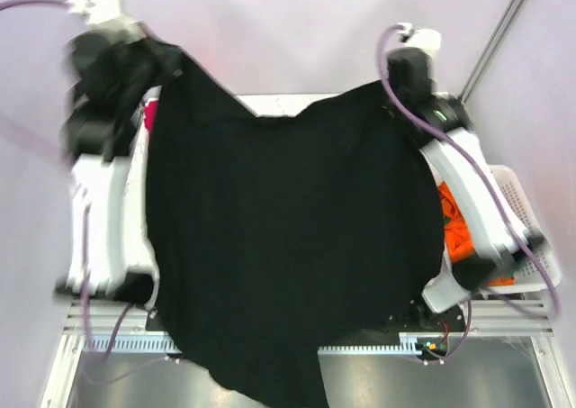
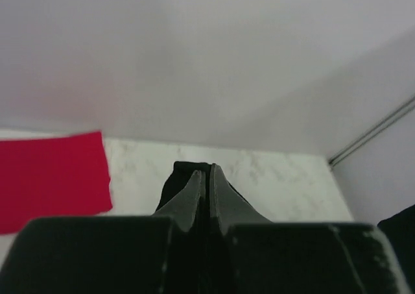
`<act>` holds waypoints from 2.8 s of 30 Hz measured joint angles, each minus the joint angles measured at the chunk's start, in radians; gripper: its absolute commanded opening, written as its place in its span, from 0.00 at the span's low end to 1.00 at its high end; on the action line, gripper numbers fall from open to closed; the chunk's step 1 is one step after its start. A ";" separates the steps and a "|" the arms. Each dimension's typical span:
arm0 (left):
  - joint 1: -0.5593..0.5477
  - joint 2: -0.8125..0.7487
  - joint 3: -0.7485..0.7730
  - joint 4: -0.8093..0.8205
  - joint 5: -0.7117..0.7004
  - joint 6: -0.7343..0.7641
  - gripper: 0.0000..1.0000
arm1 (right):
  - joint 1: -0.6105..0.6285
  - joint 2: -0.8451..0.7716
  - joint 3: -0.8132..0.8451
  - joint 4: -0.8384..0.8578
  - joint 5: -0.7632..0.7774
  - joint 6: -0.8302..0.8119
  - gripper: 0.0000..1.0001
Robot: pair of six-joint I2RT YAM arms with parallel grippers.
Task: Fold and stack the t-shirts
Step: Flatten the tshirt out
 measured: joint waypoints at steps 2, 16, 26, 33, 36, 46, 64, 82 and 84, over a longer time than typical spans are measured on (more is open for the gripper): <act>0.021 0.208 0.003 -0.010 0.001 0.005 0.72 | -0.070 0.195 0.026 0.010 -0.004 0.012 0.85; 0.095 0.416 -0.300 -0.220 0.090 0.003 1.00 | -0.153 0.202 -0.245 -0.031 -0.176 0.072 0.98; -0.035 -0.068 -0.936 0.044 0.093 -0.045 0.98 | -0.157 0.090 -0.649 0.133 -0.430 0.102 0.98; -0.174 0.139 -1.118 0.159 0.065 -0.116 0.98 | -0.157 0.262 -0.657 0.172 -0.536 0.103 0.98; -0.169 0.255 -1.070 0.170 0.018 -0.118 0.99 | -0.157 0.376 -0.565 0.177 -0.565 0.105 0.98; -0.082 0.660 -0.691 0.128 -0.120 -0.091 0.96 | -0.157 0.783 -0.143 0.186 -0.647 0.143 0.98; 0.069 1.064 0.069 -0.129 -0.221 0.042 1.00 | -0.162 1.169 0.416 0.345 -0.929 0.407 0.98; -0.455 -0.288 -1.078 -0.248 -0.232 -0.261 0.80 | -0.147 -0.005 -0.548 0.282 -0.710 0.252 0.98; -0.555 -0.294 -1.186 -0.266 -0.215 -0.353 0.80 | -0.147 -0.138 -0.668 0.248 -0.653 0.245 0.98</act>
